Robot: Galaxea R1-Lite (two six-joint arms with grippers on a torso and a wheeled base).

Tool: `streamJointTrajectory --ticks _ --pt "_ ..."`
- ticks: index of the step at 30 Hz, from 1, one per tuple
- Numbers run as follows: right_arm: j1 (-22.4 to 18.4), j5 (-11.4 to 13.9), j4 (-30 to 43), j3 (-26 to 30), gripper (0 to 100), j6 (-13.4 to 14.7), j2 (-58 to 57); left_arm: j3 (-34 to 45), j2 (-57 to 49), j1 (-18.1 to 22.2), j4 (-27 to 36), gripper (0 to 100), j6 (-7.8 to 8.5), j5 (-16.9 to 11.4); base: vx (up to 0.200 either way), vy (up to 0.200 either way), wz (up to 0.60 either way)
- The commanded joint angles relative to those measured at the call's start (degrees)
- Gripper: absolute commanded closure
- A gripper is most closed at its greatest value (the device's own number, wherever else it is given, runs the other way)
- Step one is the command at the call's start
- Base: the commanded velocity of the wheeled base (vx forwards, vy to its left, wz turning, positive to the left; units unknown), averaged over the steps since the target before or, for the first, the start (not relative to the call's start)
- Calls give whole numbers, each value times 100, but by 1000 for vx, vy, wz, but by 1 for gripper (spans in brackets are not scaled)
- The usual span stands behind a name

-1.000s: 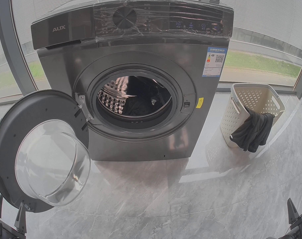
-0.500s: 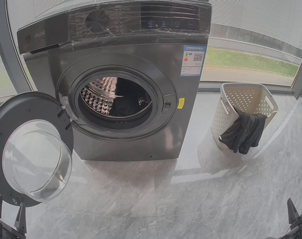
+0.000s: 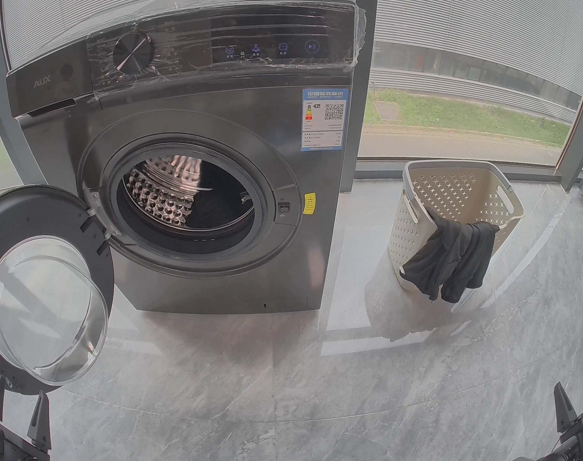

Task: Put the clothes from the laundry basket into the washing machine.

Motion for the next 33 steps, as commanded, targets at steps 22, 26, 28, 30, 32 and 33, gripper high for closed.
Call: streamJointTrajectory --ticks 22,26,28,30,32,33 --pt "-2 1 -2 90 0 -1 -74 92 -74 -1 -11 0 -24 12 82 -64 0" --pt "-2 1 -2 90 0 -1 -74 92 -74 -1 -11 0 -33 12 0 -200 0" --pt "-2 1 -2 90 0 -1 -74 92 -74 -1 -11 0 -33 12 0 -200 0" --pt "-2 1 -2 90 0 -1 -74 92 -74 -1 -2 0 -41 12 0 -200 0" --pt "-2 1 -2 90 0 -1 -74 92 -74 -1 -2 0 -41 12 0 -200 0" --pt "-2 1 -2 90 0 -1 -74 92 -74 -1 -2 0 -41 12 0 -200 0"
